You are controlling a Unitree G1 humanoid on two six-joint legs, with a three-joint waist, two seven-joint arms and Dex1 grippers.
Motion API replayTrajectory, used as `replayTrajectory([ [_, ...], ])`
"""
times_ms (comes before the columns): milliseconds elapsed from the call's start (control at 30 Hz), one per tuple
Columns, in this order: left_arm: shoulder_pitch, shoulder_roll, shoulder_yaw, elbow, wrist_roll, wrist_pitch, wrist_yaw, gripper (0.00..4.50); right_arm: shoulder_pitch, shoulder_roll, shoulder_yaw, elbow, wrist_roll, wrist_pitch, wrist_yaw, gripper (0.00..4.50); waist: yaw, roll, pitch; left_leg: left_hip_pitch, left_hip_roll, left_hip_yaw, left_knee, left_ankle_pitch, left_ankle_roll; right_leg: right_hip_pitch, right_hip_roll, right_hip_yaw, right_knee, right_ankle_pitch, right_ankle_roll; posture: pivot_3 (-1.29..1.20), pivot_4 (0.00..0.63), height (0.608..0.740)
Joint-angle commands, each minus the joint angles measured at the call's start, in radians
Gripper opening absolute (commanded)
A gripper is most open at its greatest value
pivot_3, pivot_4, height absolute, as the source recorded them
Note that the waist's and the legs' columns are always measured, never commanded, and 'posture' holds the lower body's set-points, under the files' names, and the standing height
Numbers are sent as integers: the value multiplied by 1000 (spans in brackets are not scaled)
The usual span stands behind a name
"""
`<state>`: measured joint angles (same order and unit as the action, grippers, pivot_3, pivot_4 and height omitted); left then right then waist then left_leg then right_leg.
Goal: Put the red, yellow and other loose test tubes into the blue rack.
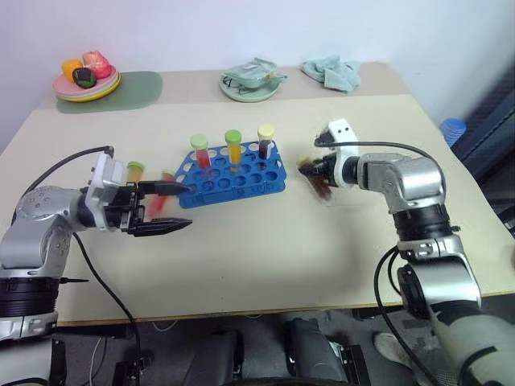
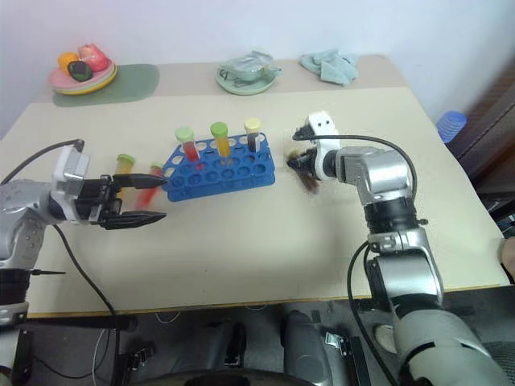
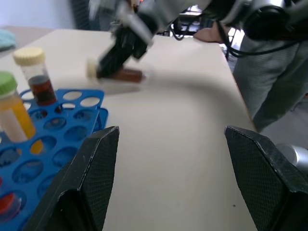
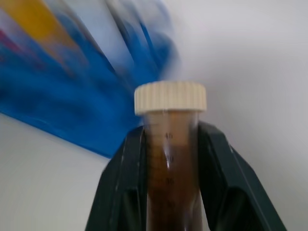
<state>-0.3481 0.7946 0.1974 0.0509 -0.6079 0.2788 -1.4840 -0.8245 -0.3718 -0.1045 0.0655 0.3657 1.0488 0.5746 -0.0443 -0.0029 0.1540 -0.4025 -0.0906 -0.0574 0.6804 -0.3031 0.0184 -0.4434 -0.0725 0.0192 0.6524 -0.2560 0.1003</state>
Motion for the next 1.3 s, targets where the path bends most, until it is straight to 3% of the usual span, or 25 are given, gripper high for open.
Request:
replayTrajectory([
  [33, 4, 1, 60, 13, -34, -5, 23, 3580, 47, 40, -99, -213, 78, -82, -37, 792, 4, 0, 0, 0, 0, 0, 0, 0, 0, 0, 0, 0, 0, 0, 0, 0, 150, 740],
  [200, 10, -40, 98, 94, -36, -31, 69, 3580, 219, 209, 2, -284, -7, -572, -35, 792, 6, 0, 0, 1, -1, 0, 0, 0, 0, 2, 0, 0, -1, 0, 0, 0, 150, 740],
  [333, -5, -88, 129, 129, -2, -124, 163, 3580, 255, 266, 84, -135, -89, -894, 16, 792, 1, 0, 0, 1, -1, 0, 1, 0, 0, 2, 0, 0, 1, 0, 0, 0, 150, 740],
  [500, 42, -121, 157, 89, -3, -163, 248, 3580, 209, 328, 73, 111, -130, -1183, -18, 792, 0, -1, 0, 3, -1, 0, 1, 0, -1, 2, 0, 0, 1, 0, 0, 0, 150, 740],
  [800, 99, -116, 198, 10, -23, -145, 337, 3580, 128, 401, 61, 447, -123, -1461, 2, 792, -2, 0, 0, 4, 0, 0, 1, 1, -1, 3, 1, 0, 1, 0, -1, 0, 150, 740],
  [1067, 136, -83, 233, -30, -50, -115, 350, 3580, 102, 469, 59, 636, -118, -1592, 22, 792, -3, 0, 0, 6, 0, 0, 0, 1, -1, 4, 1, 0, 1, 0, -1, 0, 150, 740],
  [1300, 139, -82, 231, -45, -57, -102, 357, 3580, 49, 464, 22, 884, -137, -1694, 11, 792, -3, 0, 0, 12, 0, 0, -1, 1, -1, 11, 1, 0, 0, 0, -1, 0, 150, 740],
])
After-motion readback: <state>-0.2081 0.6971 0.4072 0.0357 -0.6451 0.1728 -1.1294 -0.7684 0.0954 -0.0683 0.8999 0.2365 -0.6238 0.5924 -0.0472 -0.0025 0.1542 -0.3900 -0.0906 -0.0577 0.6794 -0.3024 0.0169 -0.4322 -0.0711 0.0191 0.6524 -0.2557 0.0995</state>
